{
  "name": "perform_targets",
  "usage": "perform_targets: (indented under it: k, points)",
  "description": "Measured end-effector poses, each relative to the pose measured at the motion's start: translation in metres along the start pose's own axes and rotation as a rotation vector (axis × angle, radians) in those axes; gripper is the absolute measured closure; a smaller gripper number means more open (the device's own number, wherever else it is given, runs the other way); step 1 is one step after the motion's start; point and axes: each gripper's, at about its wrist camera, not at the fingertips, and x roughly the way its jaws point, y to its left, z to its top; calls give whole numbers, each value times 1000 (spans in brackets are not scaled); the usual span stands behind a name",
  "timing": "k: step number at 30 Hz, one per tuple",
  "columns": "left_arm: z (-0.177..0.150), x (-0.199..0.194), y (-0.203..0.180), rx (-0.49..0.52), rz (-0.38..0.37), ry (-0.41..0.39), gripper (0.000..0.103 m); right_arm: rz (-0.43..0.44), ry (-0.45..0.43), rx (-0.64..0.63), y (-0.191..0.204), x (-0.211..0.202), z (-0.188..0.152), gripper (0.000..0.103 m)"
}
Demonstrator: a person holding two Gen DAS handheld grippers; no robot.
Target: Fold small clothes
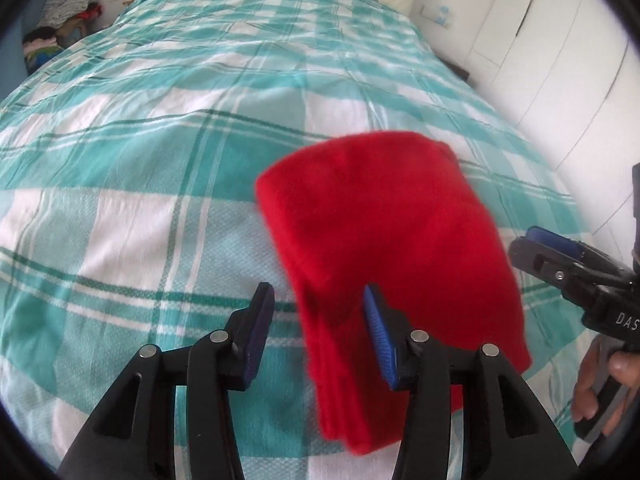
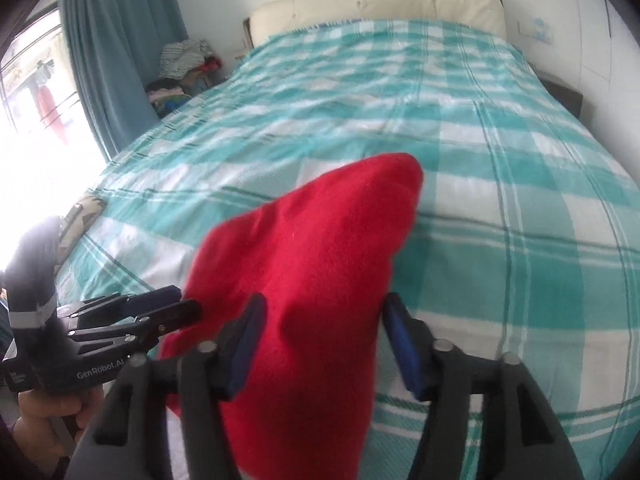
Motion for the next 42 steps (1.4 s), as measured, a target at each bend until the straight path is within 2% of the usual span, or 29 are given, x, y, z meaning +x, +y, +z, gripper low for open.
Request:
perform_targets:
  k: [1, 4, 7, 9, 10, 13, 16, 20, 25, 32, 42]
  points:
    - [-3, -7, 0, 4, 15, -16, 33, -10, -2, 12, -8, -5, -9, 23]
    - [-13, -40, -3, 29, 124, -119, 6, -52, -1, 23, -24, -22, -30, 18]
    - [-24, -68, -15, 79, 232, -212, 2, -85, -20, 5, -26, -44, -47, 13]
    - [-33, -78, -22, 92, 301, -236, 1, -110, -38, -11, -24, -59, -56, 10]
    - [-38, -82, -26, 96, 328, -239, 1, -125, -49, -18, -21, -66, -60, 5]
    - [-50, -94, -39, 110, 365, -244, 1, -143, -87, -22, -13, -88, -73, 3]
    - [-64, -110, -48, 99, 361, -255, 0, -152, -111, -25, -3, -106, -83, 2]
    - [-78, -116, -56, 83, 403, -257, 0, -174, -125, -53, 11, -119, -95, 2]
    - [-85, -106, -50, 19, 407, -197, 0, -197, -101, -51, 16, -112, -103, 2]
    - [-86, -96, -46, 19, 429, -144, 0, -165, -92, -97, 28, -108, -110, 2]
    - [-90, -104, -51, 48, 441, -176, 0, -183, -114, -155, 46, -114, -114, 2]
